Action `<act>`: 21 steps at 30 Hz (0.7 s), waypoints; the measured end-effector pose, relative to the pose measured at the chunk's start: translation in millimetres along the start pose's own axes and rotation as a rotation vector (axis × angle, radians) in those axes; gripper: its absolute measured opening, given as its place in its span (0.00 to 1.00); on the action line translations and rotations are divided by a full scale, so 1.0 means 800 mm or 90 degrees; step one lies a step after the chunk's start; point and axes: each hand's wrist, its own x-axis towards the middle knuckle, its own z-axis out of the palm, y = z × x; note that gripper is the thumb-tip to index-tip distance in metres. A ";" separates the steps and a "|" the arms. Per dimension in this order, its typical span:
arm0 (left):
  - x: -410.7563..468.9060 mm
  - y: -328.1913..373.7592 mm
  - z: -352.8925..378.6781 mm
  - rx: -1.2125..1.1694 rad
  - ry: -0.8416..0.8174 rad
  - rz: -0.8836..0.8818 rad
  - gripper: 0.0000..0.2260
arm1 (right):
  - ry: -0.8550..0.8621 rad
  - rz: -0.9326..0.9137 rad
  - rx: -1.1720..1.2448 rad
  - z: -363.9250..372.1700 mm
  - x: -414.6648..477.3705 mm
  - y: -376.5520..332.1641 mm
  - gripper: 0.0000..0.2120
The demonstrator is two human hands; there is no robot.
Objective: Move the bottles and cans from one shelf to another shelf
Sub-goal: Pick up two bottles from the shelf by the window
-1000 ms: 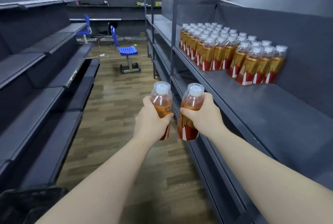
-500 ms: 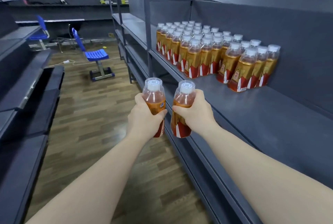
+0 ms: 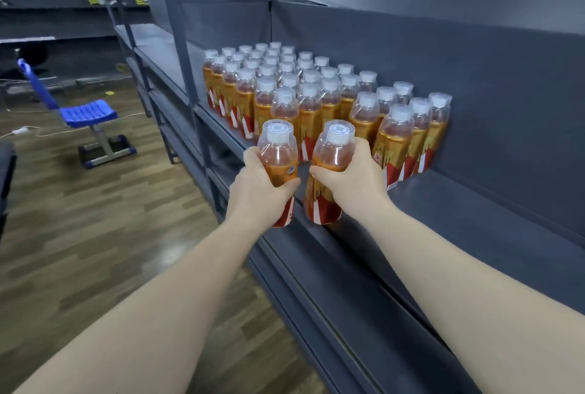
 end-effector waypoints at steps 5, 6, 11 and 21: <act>0.050 0.012 0.042 -0.025 -0.076 0.068 0.30 | 0.067 0.056 -0.028 -0.015 0.028 0.026 0.32; 0.061 0.012 0.050 -0.028 -0.090 0.082 0.30 | 0.083 0.068 -0.035 -0.016 0.033 0.029 0.32; 0.108 0.008 0.082 -0.040 -0.169 0.138 0.31 | 0.169 0.133 -0.059 -0.012 0.054 0.044 0.34; 0.188 -0.001 0.116 -0.054 -0.284 0.216 0.35 | 0.295 0.218 -0.092 0.017 0.069 0.035 0.37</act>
